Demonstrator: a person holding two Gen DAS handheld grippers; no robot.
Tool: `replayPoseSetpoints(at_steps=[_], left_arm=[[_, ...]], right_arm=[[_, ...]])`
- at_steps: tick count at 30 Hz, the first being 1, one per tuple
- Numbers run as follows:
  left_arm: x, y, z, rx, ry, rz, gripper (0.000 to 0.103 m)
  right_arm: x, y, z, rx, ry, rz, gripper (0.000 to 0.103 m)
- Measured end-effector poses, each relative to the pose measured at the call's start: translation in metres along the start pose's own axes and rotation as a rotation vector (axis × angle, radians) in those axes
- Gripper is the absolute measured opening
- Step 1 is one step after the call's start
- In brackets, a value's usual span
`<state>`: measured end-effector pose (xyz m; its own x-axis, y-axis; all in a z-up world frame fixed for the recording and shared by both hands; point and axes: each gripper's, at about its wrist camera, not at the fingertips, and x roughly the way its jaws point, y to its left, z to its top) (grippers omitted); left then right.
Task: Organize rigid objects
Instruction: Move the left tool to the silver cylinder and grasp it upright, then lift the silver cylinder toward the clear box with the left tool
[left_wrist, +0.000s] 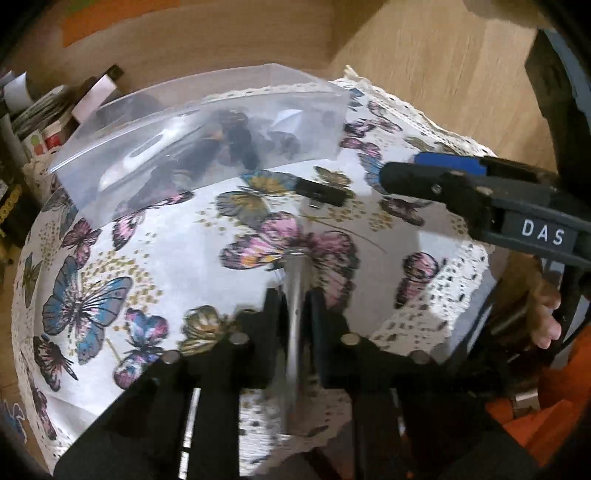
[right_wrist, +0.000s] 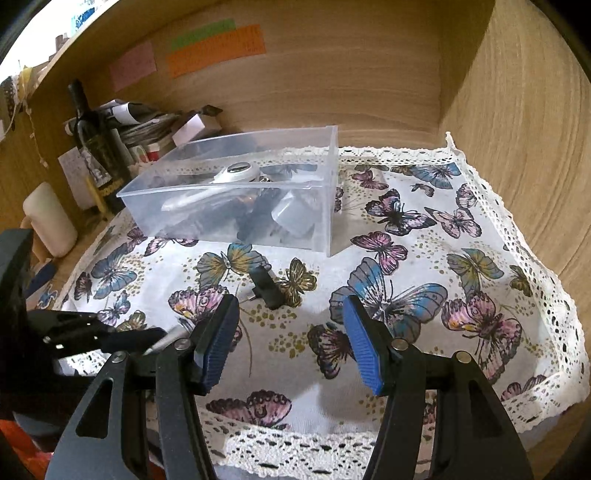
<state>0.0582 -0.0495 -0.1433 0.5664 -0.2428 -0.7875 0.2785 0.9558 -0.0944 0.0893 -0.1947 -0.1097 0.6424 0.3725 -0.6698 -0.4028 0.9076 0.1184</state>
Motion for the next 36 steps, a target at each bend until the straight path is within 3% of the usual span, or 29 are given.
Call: replayPoseSetpoints(at_steps=[8, 21, 25, 27, 36], left_arm=[[-0.006, 0.029, 0.008, -0.037, -0.009, 0.040, 0.015], [-0.022, 0.065, 0.043, -0.090, -0.104, 0.058, 0.015], [-0.021, 0.067, 0.049, -0.097, -0.114, 0.051, 0.015], [-0.023, 0.067, 0.050, -0.094, -0.122, 0.048, 0.015], [-0.034, 0.066, 0.057, -0.086, -0.168, 0.048, 0.015]], right_arm=[[0.027, 0.003, 0.010, -0.044, 0.065, 0.002, 0.055], [0.067, 0.017, 0.022, -0.076, 0.149, 0.011, 0.054], [0.075, 0.025, 0.020, -0.122, 0.159, -0.009, 0.041], [0.075, 0.027, 0.021, -0.136, 0.157, -0.004, 0.020], [0.057, 0.029, 0.028, -0.128, 0.098, 0.006, 0.018]])
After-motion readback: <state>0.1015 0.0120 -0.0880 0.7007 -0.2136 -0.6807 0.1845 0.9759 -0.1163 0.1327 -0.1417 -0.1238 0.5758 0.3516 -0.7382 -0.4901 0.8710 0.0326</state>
